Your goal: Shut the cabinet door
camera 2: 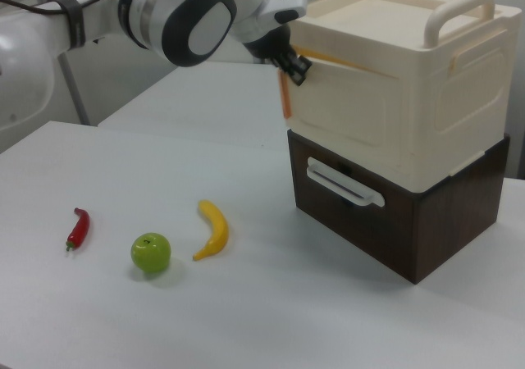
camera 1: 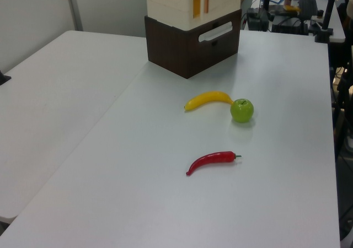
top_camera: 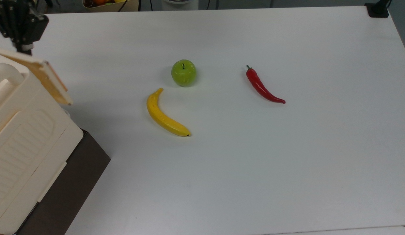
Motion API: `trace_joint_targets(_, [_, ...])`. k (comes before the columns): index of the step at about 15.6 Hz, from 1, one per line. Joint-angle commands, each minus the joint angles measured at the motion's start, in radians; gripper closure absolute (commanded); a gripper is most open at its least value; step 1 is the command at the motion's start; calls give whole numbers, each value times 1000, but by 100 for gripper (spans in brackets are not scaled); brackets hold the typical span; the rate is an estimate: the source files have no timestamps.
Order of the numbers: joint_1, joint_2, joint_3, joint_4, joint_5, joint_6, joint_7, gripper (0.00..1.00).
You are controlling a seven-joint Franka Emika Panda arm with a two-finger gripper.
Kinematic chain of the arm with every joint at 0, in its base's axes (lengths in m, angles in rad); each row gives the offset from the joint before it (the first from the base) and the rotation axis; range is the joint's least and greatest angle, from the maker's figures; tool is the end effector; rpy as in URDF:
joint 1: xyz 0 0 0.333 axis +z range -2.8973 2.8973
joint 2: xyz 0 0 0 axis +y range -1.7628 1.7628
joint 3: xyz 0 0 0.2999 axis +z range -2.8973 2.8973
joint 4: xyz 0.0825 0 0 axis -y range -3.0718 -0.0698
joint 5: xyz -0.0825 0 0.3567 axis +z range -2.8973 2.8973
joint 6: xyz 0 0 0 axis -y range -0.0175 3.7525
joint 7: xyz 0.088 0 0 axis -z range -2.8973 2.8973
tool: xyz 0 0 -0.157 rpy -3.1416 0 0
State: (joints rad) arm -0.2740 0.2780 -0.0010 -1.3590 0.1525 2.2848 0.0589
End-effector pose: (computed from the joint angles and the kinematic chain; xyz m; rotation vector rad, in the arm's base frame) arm 0.6647 -0.1778 0.5861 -2.8488 0.5701 -0.9925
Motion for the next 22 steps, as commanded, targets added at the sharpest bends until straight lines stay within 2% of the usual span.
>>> trace_joint_targets(1, [4,6,-4,-15,-8,106,21,100])
trace_joint_targets(10, [3,20,-4,-19,-14,165,19,100])
trace_joint_targets(18, [7,17,-4,-23,-14,156,9,100])
trace_joint_targets(22, [51,-31,-4,-103,-50,101,10,100])
